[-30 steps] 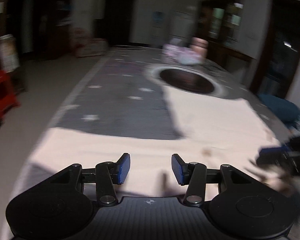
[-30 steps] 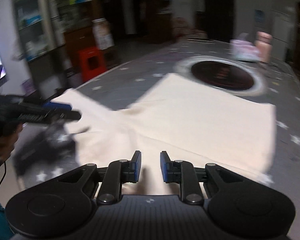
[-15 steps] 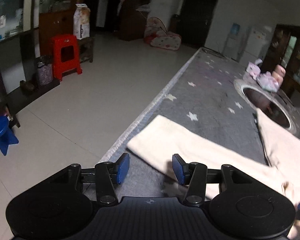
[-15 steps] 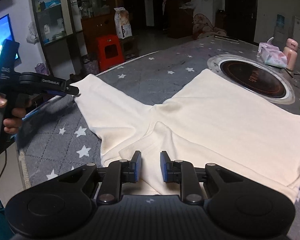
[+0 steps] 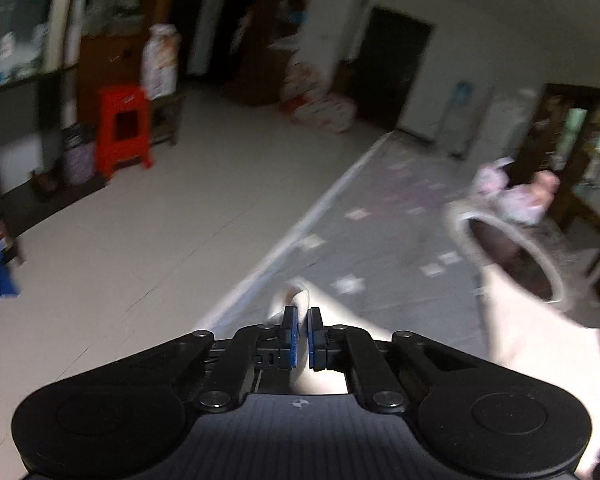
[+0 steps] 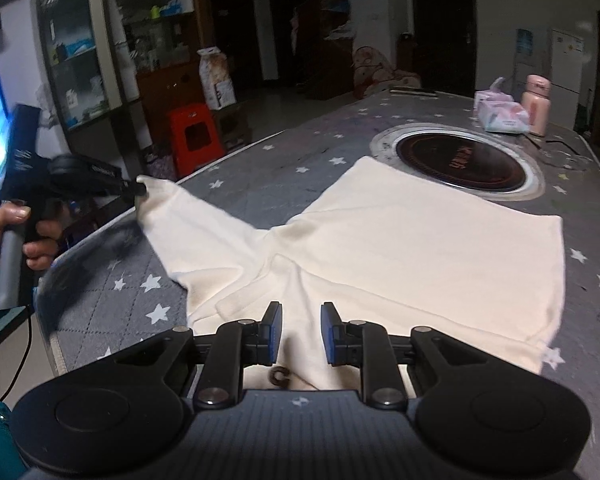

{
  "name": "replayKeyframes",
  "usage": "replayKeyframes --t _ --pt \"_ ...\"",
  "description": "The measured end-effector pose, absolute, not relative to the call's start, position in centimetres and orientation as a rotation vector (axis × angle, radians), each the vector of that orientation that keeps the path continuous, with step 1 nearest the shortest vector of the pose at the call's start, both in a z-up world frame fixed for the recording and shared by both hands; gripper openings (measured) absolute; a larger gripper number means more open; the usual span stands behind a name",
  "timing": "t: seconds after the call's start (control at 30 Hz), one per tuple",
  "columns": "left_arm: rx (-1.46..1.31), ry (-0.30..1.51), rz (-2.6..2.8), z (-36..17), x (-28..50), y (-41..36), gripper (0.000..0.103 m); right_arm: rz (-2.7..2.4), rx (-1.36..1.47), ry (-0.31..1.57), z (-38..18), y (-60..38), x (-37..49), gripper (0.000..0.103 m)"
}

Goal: Fold clothes

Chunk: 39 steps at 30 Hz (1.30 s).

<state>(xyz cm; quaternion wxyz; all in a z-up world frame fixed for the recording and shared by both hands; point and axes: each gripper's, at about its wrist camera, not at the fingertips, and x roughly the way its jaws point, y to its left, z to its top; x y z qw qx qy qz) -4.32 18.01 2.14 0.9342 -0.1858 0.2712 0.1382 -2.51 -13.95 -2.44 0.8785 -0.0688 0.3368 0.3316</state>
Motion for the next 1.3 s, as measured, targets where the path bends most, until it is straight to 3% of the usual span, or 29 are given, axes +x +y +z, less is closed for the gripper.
replayKeyframes --t 0.4,0.7,0.8,0.93,1.3 --pt "-0.325 0.437 -0.19 9.0 -2.9 6.4 0.005 0.591 -0.058 0.662 -1.6 -18.4 -3.1 0.02" --pt "-0.288 0.53 -0.504 7.0 -1.4 -2.2 0.005 0.477 -0.003 0.656 -1.8 -22.3 -3.4 0.021" --pt "-0.257 0.629 -0.599 5.0 -1.1 -4.2 0.01 0.435 0.012 0.666 -2.1 -23.7 -3.6 0.021" --pt "-0.195 0.663 -0.628 3.7 -1.9 -3.8 0.025 0.384 0.034 0.676 -2.5 -25.4 -3.9 0.021" --pt "-0.207 0.756 -0.332 0.1 -1.2 5.1 0.022 0.429 0.046 0.68 -2.7 -24.1 -1.9 0.021"
